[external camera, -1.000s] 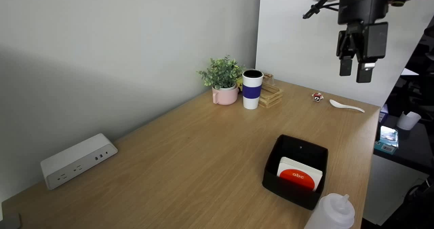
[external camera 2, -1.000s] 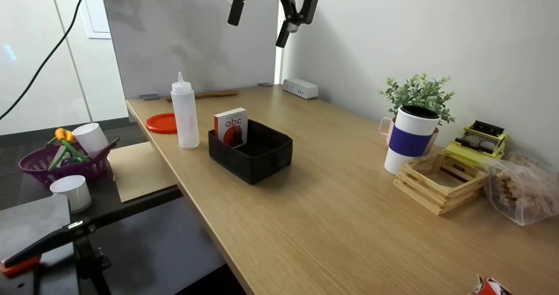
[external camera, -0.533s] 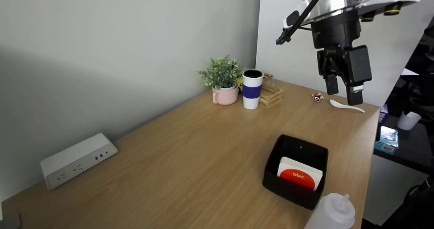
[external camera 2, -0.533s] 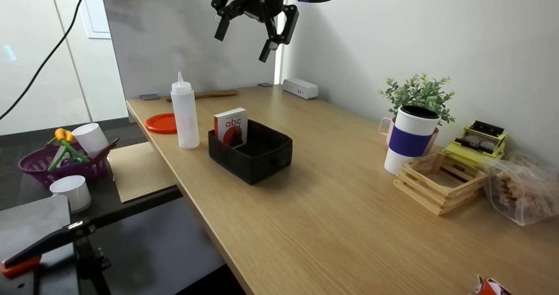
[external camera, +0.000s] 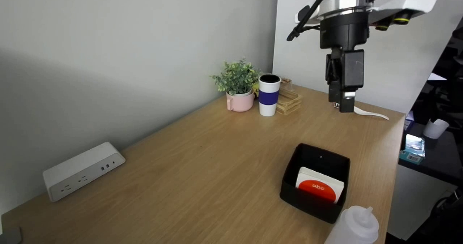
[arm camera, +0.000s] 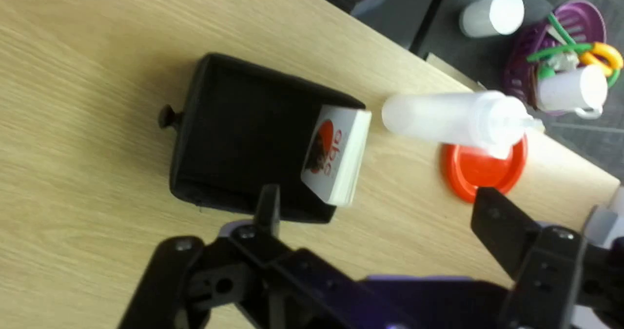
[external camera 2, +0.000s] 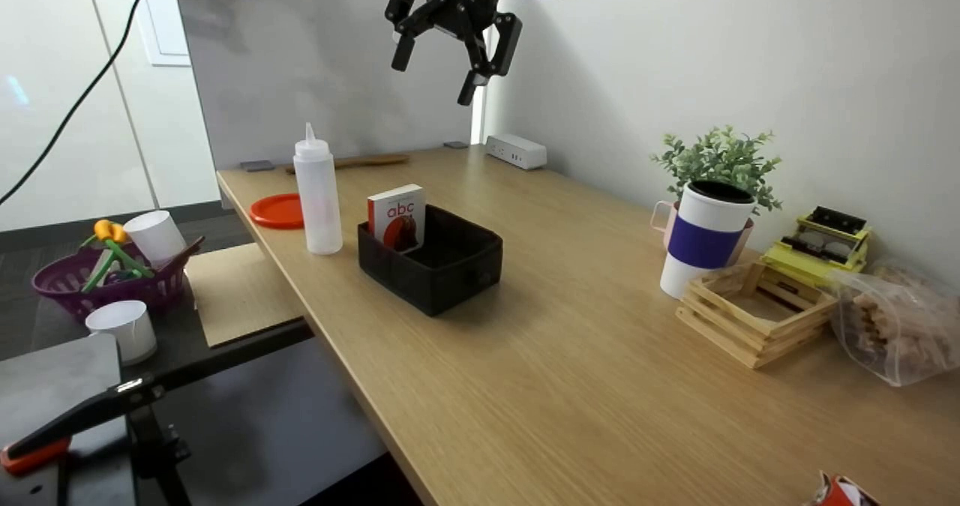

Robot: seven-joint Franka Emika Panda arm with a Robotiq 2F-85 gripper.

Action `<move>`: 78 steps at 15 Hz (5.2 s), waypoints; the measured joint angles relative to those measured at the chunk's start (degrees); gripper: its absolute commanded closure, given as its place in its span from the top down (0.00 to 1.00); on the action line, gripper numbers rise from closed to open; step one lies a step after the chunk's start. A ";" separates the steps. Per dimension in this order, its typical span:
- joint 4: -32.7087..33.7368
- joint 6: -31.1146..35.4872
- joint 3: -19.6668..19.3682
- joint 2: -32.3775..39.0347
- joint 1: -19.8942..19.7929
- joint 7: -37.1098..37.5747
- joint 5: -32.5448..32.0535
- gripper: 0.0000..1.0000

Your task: Remove the book from the black box and place it on the table

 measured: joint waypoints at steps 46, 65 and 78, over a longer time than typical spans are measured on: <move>5.46 5.46 3.32 17.61 7.56 35.52 -8.23 1.00; 17.87 -0.25 2.18 28.85 7.71 34.81 -12.11 1.00; 14.31 -3.62 2.61 25.20 9.84 41.37 -11.50 1.00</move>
